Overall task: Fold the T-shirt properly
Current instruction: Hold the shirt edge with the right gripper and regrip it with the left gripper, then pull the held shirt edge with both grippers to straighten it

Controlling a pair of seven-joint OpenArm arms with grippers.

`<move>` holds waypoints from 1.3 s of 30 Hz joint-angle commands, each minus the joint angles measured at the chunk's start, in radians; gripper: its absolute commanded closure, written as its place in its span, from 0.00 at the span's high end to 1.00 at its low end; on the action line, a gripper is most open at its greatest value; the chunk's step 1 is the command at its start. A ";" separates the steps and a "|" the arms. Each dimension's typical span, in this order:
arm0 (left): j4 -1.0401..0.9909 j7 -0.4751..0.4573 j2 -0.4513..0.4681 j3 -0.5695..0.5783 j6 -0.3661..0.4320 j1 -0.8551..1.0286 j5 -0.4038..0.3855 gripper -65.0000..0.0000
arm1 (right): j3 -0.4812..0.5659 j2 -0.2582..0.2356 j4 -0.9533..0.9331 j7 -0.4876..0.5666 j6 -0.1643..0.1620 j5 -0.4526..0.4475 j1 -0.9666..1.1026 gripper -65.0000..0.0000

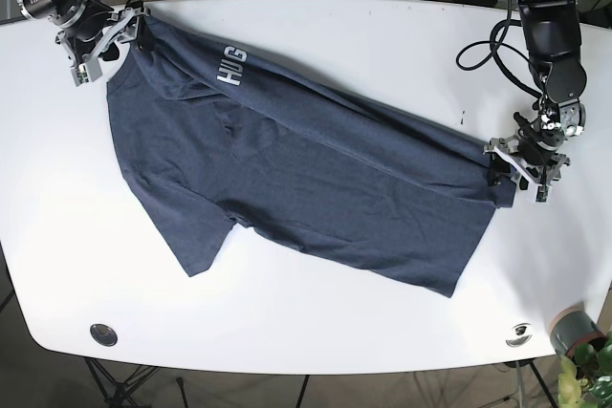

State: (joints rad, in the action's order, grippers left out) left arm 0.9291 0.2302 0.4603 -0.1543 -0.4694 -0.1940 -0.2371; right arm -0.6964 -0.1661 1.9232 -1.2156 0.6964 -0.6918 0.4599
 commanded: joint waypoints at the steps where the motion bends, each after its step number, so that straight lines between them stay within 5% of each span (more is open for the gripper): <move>1: 0.012 -0.032 0.021 -0.004 -0.001 -0.023 -0.012 0.59 | -0.006 -0.013 0.015 0.015 0.002 -0.018 0.006 0.63; 5: 0.011 -0.027 0.021 -0.004 -0.001 -0.023 0.006 0.51 | -0.006 -0.011 0.015 0.015 0.002 -0.018 0.006 0.63; 11: 0.005 -0.024 -0.013 -0.004 -0.002 -0.022 0.153 0.00 | -0.006 -0.011 0.015 0.015 0.002 -0.018 0.004 0.63; 16: 0.038 0.008 -0.016 -0.035 -0.047 0.021 0.184 0.00 | -0.006 -0.011 0.015 0.015 0.002 -0.018 0.001 0.58; 23: 0.259 0.177 -0.053 -0.232 -0.130 0.173 0.189 0.00 | 0.001 -0.016 0.017 0.015 0.002 -0.021 -0.002 0.47; 33: 0.572 0.298 -0.137 -0.385 -0.170 0.453 0.192 0.00 | 0.218 -0.042 0.022 0.016 0.002 -0.021 -0.040 0.47; 39: 0.687 0.308 -0.193 -0.425 -0.170 0.595 0.192 0.00 | 0.257 -0.049 0.023 0.016 0.002 -0.021 -0.108 0.47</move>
State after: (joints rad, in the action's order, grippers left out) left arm 1.5806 0.5308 0.2596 -0.5762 -0.6346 0.3847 -0.0479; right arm -0.4358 -0.1978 1.9236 -1.2156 0.6964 -0.6949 0.3653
